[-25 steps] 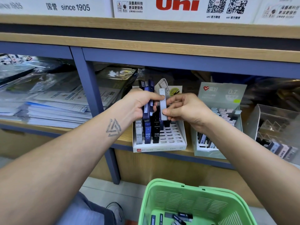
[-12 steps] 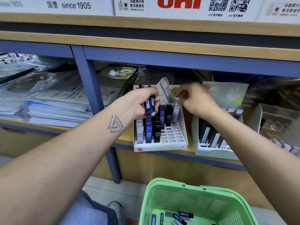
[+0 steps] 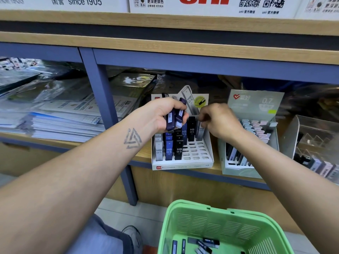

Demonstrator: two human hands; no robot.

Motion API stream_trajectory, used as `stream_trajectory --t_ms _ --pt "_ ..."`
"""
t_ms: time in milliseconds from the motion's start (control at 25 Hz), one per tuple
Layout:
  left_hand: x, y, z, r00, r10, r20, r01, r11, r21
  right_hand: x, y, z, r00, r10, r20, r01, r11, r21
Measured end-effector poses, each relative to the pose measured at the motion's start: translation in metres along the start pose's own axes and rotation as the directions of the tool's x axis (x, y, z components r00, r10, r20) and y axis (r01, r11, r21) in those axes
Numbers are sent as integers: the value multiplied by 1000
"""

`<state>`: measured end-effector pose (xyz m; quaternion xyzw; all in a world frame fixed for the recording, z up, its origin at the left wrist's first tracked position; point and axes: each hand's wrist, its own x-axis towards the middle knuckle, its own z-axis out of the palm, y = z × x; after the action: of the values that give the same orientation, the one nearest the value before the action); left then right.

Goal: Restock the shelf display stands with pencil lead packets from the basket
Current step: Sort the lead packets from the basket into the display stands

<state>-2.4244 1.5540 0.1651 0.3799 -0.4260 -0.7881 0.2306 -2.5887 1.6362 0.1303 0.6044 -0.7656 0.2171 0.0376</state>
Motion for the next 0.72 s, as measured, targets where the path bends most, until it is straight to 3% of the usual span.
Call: stream_trajectory --t_ms 160,320,480,640,720 --pt "-2 -1 0 1000 -3 -16 3 1000 4 2 0 5 1000 3 -18 -4 999 -49" --pt "-2 0 -2 999 -6 -36 4 999 -43 2 -2 12 995 -57 -81 32 960 -279" --pt "-4 0 -2 1000 -5 -22 4 999 -38 1 -7 14 997 -10 -76 -19 928 -373" --pt "-8 0 -1 1000 -3 25 3 1000 1 -1 -4 15 1000 26 -16 -30 930 -365" --pt "-10 0 -2 999 -1 38 0 1000 27 1 -9 12 998 69 5 -66 972 -228"
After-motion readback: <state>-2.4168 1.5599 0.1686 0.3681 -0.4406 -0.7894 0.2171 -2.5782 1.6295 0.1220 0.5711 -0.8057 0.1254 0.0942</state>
